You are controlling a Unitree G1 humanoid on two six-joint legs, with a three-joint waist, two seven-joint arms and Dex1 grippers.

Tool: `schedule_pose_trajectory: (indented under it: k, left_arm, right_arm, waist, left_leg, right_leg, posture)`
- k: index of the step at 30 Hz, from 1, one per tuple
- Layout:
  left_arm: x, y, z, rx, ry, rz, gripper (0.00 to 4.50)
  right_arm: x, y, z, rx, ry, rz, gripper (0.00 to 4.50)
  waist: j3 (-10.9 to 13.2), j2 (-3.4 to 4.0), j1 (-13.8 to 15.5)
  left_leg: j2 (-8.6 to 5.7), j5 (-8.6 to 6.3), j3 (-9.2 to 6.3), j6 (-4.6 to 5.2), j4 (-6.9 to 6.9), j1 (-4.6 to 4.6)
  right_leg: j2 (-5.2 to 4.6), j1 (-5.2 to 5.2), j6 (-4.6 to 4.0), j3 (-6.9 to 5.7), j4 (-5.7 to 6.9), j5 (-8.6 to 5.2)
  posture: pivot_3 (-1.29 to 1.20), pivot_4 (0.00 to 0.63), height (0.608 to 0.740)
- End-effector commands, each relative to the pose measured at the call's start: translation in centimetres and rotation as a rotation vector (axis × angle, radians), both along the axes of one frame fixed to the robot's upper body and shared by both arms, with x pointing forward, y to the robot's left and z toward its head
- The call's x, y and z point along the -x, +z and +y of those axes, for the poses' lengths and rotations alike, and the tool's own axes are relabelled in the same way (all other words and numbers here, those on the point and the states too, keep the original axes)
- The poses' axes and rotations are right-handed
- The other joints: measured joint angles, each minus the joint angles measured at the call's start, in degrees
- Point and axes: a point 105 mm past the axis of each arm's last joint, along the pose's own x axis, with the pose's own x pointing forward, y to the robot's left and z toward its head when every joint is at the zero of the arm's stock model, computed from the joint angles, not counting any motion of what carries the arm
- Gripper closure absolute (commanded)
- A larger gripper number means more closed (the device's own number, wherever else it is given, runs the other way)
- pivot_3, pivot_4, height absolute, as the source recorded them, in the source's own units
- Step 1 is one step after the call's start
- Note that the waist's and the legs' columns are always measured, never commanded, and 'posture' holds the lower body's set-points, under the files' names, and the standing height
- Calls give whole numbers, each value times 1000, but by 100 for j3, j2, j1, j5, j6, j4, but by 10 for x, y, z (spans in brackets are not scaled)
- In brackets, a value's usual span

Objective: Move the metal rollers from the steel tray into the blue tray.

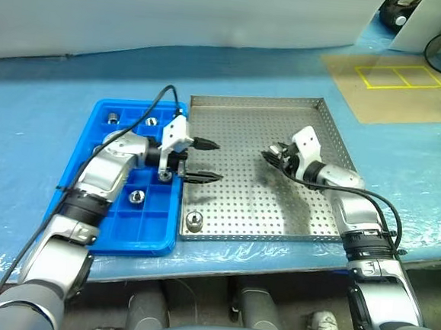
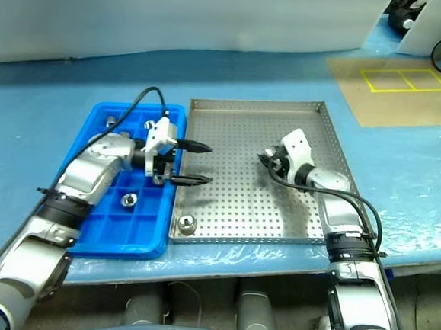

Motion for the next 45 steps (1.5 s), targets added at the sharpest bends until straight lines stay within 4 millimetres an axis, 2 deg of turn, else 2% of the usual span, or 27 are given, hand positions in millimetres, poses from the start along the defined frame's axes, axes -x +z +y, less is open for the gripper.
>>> schedule_pose_trajectory:
  k: [1,5,7,11,19,22,29,38,40,42,45]
  left_arm:
    - [2,22,25,16,92,-63,255]
    - [10,27,50,4,203,-84,255]
    - [14,27,57,-6,233,-86,255]
    - [30,28,89,-43,366,-87,255]
    - [68,19,109,-92,464,-39,255]
    - [87,18,111,-95,484,-21,255]
    - [115,11,107,-94,510,24,255]
    - [122,6,95,-75,502,51,255]
    - [120,6,93,-71,496,50,255]
    - [117,6,91,-69,488,48,255]
    - [112,7,90,-68,467,46,255]
  right_arm:
    - [19,25,41,-6,245,-22,2833]
    - [37,27,75,38,476,18,2833]
    - [41,26,82,54,531,27,2833]
    - [60,17,104,120,741,66,2833]
    - [87,6,139,153,994,84,2833]
    - [96,3,150,155,1072,90,2833]
    - [107,-7,161,162,1168,138,2833]
    - [104,-10,164,190,1202,124,2833]
    - [105,-11,159,198,1223,133,2095]
    - [105,-12,154,205,1226,147,1542]
    - [99,-12,153,212,1173,154,551]
  waist:
    - [0,0,34]
    - [1,1,199]
    - [1,1,296]
    - [3,-1,433]
    - [4,-3,778]
    - [4,-6,822]
    - [4,-5,1043]
    - [4,-5,1229]
    - [4,-5,1244]
    - [4,-5,1252]
    - [4,-6,1245]
  left_leg:
    - [0,1,0,-1,-1,0]
    - [0,2,-1,-4,-4,1]
    - [1,2,-1,-5,-6,-1]
    - [5,3,-3,-8,-12,-5]
    - [7,9,-8,-18,-25,-8]
    - [7,8,-10,-18,-29,-7]
    - [7,10,-17,-22,-44,-10]
    - [6,11,-23,-24,-55,-9]
    - [5,11,-23,-24,-55,-11]
    - [4,11,-23,-24,-55,-11]
    - [4,12,-23,-25,-54,-9]
  right_leg:
    - [0,1,0,-1,0,0]
    - [-4,0,0,-5,1,0]
    - [-4,-1,0,-8,0,-1]
    - [-4,-8,-1,-12,0,-1]
    - [-6,-11,-3,-22,1,-3]
    - [-8,-11,-1,-22,-2,-5]
    - [-7,-15,0,-27,-5,-8]
    - [-5,-19,17,-26,-5,-18]
    - [-5,-19,15,-26,-6,-17]
    - [-5,-19,9,-26,-6,-14]
    - [-5,-18,5,-25,-5,-11]
  posture:
    - [-185,150,740]
    - [-56,150,740]
    - [-35,150,740]
    - [93,150,740]
    - [249,150,740]
    - [306,150,740]
    - [393,150,740]
    - [409,150,740]
    - [397,150,740]
    - [381,150,740]
    - [347,150,740]
